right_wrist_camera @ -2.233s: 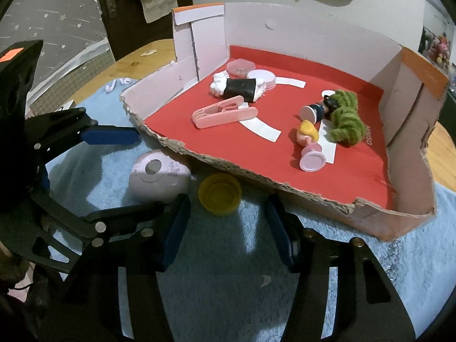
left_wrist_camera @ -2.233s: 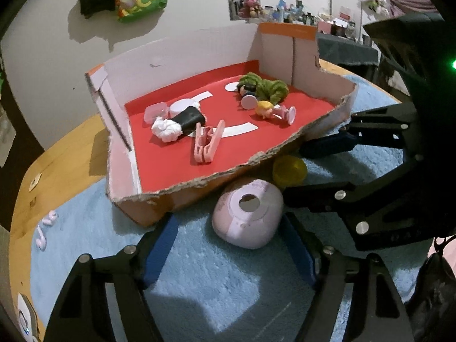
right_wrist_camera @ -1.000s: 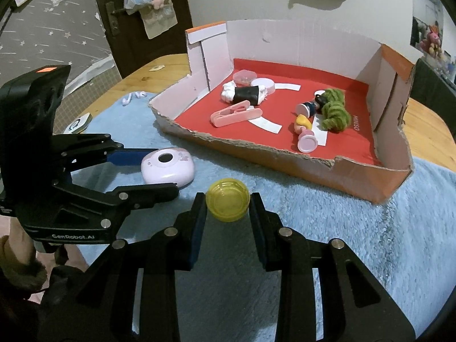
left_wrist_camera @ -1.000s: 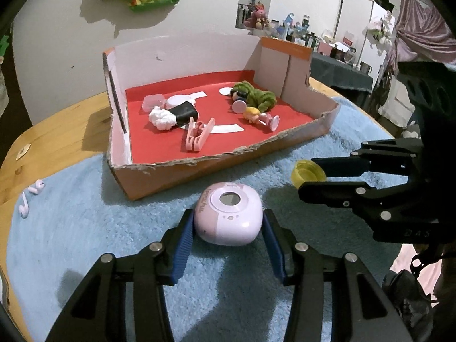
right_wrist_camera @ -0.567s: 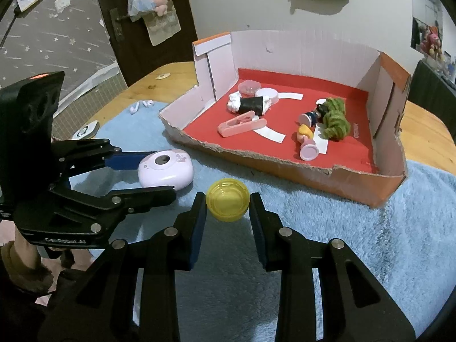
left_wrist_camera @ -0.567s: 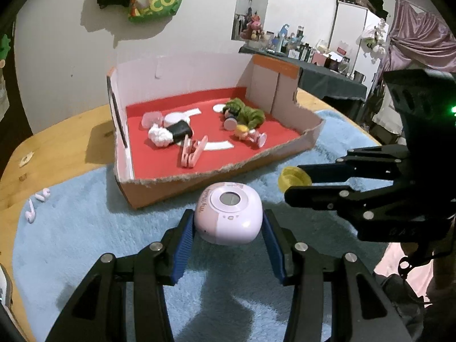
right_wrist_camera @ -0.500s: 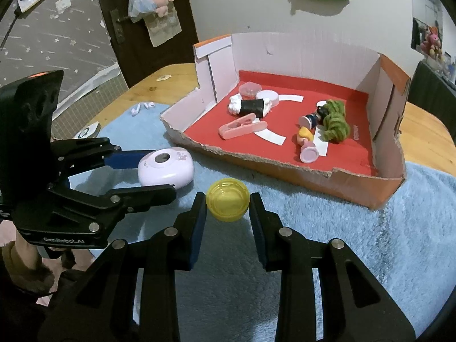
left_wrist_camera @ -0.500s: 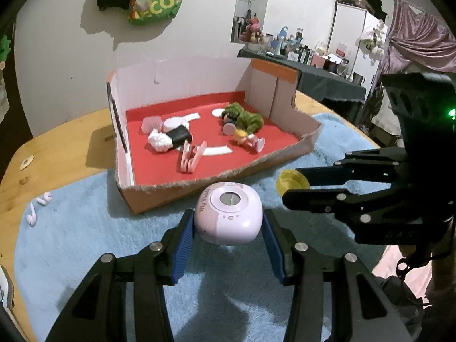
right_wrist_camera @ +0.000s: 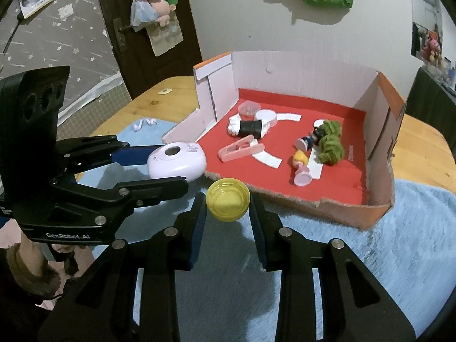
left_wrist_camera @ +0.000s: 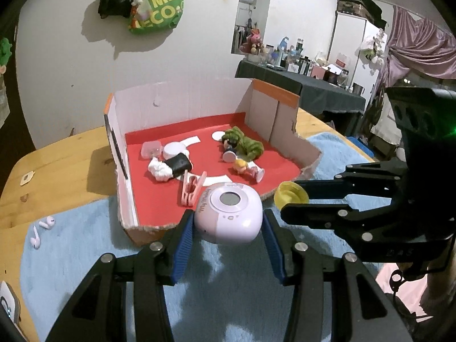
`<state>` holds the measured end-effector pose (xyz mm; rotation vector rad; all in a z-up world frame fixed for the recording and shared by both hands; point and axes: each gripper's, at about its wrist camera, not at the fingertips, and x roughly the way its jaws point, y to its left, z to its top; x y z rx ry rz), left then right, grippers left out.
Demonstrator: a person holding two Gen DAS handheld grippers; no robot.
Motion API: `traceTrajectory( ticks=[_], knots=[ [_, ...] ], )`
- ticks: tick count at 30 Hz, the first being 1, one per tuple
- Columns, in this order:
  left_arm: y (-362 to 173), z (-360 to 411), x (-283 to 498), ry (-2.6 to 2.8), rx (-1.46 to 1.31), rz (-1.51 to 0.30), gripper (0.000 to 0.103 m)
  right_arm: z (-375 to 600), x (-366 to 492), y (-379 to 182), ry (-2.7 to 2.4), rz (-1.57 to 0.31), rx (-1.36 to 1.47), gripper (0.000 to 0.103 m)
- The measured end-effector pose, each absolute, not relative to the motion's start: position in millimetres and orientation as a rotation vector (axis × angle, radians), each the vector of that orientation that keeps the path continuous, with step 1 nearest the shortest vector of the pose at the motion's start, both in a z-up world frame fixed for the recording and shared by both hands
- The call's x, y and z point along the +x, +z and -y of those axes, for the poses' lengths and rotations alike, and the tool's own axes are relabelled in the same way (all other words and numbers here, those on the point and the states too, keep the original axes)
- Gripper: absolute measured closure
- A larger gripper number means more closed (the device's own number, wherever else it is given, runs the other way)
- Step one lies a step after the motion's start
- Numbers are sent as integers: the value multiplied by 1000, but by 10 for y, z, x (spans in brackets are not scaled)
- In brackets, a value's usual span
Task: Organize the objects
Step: 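Lift pink case with left tool while right tool carries yellow cap toward the box, then lower pink case onto box floor with left tool while right tool lowers yellow cap beside figurines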
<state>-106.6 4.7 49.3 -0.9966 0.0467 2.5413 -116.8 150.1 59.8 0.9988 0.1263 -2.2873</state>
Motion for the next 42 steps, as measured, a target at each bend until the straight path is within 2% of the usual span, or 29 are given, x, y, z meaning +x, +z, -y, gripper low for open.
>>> traceTrajectory(
  ticks=[9,27,42],
  knots=[
    [520,-68,-1280,2535,-1013,-32,54,-1581,-1441,671,-2300,-91,1025,74],
    [212,-179,-1673,2414,-1155,-16,54,-1645,-1950,388,-2255,-36,1181,74],
    [77,-106,-1872,2437,-1245,-49,54,-1582,-2135,246,-2202,-71,1287,74]
  ],
)
